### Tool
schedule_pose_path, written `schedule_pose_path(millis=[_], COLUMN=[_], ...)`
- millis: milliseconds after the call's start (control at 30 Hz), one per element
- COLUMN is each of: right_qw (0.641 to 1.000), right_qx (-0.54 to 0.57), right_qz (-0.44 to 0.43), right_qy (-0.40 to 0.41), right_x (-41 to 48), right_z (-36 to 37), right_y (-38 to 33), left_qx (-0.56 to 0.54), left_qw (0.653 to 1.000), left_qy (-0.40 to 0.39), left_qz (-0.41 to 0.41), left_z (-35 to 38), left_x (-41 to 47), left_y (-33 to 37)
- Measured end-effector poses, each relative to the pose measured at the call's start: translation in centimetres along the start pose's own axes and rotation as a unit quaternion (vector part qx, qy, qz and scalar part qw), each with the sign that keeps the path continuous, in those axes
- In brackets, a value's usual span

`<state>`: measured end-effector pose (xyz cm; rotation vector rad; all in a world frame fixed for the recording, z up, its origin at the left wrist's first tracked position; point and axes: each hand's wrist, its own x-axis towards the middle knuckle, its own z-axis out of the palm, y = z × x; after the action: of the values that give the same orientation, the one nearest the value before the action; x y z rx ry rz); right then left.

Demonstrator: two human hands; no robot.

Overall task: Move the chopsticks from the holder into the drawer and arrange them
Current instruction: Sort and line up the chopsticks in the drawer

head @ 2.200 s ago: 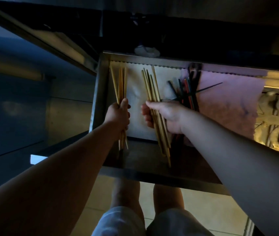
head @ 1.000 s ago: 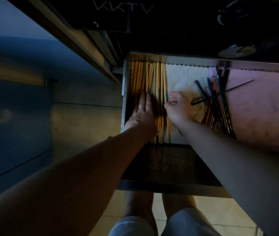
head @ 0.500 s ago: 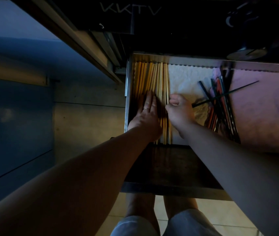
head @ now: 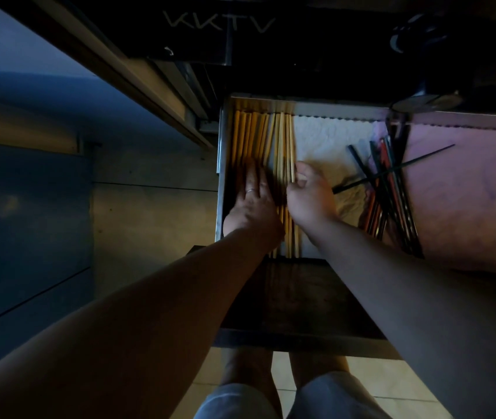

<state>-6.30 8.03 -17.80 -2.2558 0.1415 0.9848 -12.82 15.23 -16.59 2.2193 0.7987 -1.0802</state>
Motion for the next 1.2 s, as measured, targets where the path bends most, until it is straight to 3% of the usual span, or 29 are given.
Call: schedule_pose_path(millis=[133,567,967,1200], right_qw=[0.999,0.996,0.996,0.996], right_qx=[0.044,0.083,0.065,0.054], right_qz=[0.012,0.037,0.068,0.075], right_qy=[-0.008,0.000,-0.012,-0.008], right_x=[0.3,0.4,0.9,0.3], right_z=[-0.5,-1.1,-1.8,-2.1], right_y=[0.1,0.0,0.5,0.7], left_qx=[0.124,0.121,0.152,0.123], left_qw=[0.985,0.990,0.981,0.981], left_qy=[0.029,0.007,-0.005,0.101], left_qz=[0.114,0.072,0.125,0.115], left_z=[0.5,0.1,1.3,0.5], left_x=[0.4,0.0,0.2,-0.7], left_y=[-0.7,-0.4,-1.3,0.2])
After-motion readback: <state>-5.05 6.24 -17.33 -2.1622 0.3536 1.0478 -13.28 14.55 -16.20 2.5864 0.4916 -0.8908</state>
